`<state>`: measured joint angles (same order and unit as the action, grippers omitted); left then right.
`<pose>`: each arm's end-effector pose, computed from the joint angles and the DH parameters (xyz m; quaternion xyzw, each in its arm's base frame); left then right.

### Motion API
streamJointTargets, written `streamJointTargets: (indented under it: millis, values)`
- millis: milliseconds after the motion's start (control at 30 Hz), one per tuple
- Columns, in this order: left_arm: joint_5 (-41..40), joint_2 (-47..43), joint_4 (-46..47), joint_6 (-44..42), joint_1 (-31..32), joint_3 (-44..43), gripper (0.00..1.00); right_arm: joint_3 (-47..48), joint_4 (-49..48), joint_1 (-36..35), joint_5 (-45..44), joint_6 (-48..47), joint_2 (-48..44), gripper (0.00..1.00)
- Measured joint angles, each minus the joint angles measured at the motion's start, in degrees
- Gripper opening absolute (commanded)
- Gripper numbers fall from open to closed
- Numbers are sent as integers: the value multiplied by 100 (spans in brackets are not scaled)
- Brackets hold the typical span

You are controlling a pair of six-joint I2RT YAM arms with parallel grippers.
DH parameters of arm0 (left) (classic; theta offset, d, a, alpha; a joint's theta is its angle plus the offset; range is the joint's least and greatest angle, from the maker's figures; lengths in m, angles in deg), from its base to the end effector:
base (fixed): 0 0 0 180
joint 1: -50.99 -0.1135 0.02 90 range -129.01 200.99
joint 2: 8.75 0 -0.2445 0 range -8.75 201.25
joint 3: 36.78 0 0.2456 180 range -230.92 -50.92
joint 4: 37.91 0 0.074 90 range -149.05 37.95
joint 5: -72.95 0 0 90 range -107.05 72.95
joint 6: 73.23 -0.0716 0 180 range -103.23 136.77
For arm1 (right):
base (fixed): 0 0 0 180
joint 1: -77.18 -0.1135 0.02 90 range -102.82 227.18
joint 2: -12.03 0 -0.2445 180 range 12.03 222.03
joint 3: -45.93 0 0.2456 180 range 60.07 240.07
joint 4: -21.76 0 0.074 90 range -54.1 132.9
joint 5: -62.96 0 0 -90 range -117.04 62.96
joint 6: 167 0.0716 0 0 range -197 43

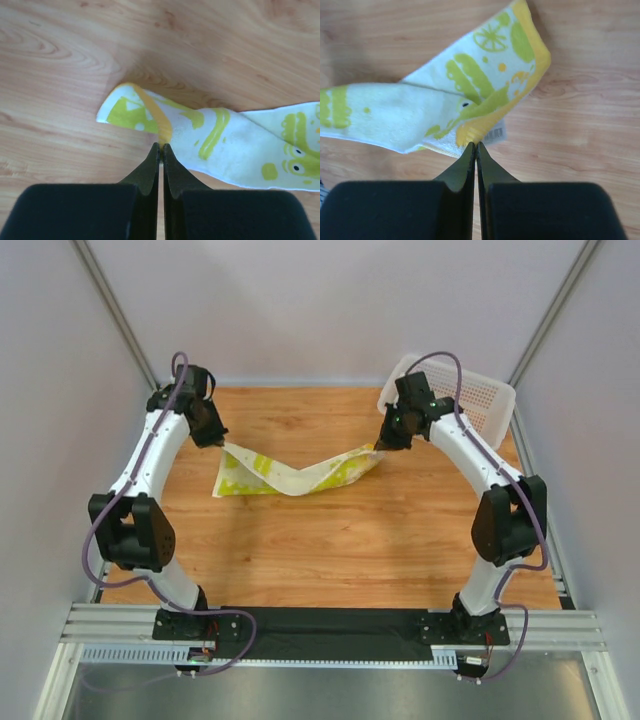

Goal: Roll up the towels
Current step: Flatten the towel

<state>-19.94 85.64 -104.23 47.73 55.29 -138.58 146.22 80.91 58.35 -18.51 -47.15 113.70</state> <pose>0.3567 -0.0232 0.2643 -0.2286 0.9356 -0.0580 0.2627 0.3621 0.1347 0.2210 0.0738 0.9618 0.1701 0.2015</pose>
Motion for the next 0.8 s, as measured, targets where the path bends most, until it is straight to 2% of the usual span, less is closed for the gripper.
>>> streamJointTargets:
  millis: [67,167,267,333,467,600,800]
  values:
    - [81,214,-282,-111,2,-614,0,780,240,50,9,-39,98,0]
    - [138,280,-540,-280,2,-1327,0,1346,490,173,7,-79,-15,0]
    - [160,-81,-697,-393,0,-1462,0,1283,662,289,-9,-81,-409,0]
    - [199,-520,-726,-433,0,-1215,0,931,702,330,-13,-79,-793,0]
    - [245,-1641,-682,-426,2,-26,1,-632,546,326,-4,-57,-1875,0]
    - [245,-2566,-586,-323,0,1648,3,-2275,393,315,20,76,-2625,0]
    - [463,-2404,-455,-131,-33,3318,0,-3832,-94,315,302,334,-2881,0]
